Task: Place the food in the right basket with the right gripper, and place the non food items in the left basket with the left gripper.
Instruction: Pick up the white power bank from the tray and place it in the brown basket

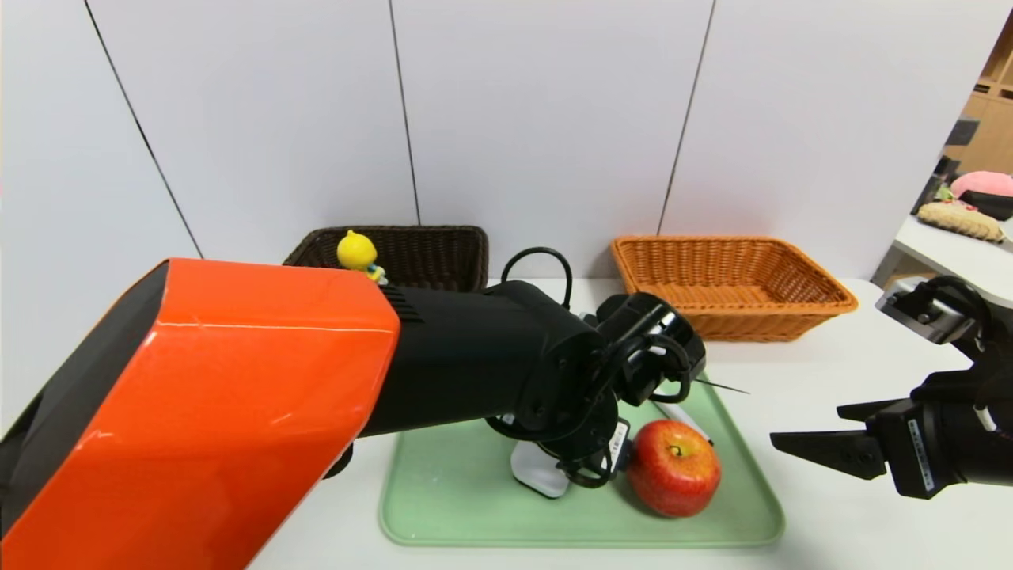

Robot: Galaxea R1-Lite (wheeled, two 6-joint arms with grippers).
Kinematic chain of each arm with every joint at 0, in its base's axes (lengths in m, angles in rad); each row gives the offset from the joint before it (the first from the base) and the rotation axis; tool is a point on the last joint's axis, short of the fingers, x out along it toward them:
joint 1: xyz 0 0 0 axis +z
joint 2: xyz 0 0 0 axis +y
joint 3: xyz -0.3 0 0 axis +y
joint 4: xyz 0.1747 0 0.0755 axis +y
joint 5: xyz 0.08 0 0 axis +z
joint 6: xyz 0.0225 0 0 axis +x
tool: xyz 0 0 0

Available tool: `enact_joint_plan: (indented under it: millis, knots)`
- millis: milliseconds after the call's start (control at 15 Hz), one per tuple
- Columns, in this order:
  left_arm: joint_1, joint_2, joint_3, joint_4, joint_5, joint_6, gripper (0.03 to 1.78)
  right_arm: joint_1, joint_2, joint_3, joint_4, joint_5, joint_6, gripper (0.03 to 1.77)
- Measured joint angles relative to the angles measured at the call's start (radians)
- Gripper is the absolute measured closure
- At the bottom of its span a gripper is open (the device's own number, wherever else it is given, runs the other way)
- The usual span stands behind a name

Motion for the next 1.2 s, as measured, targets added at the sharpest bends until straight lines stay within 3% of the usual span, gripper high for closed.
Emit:
enact_joint_plan:
  millis: [133,333,467,1000,1200]
  knots:
    - [0.0,0.004,0.0,0.0,0.001,0.0,0.12,0.0,0.0,0.0,0.0,0.0,-0.001,0.1]
    - [0.001,0.008,-0.001,-0.001,0.001,-0.003,0.6,0.0,0.0,-0.001,0.0,0.0,-0.001,0.1]
    - [0.004,0.012,0.0,-0.002,0.003,-0.02,0.79,0.0,0.0,-0.001,0.001,0.0,0.0,0.1]
    - [0.011,-0.022,0.003,0.005,0.009,-0.025,0.82,-0.001,-0.003,-0.001,0.0,-0.001,0.0,0.1]
    - [0.019,-0.092,0.0,0.005,0.044,-0.013,0.83,-0.001,-0.004,-0.002,0.0,-0.001,-0.001,0.1]
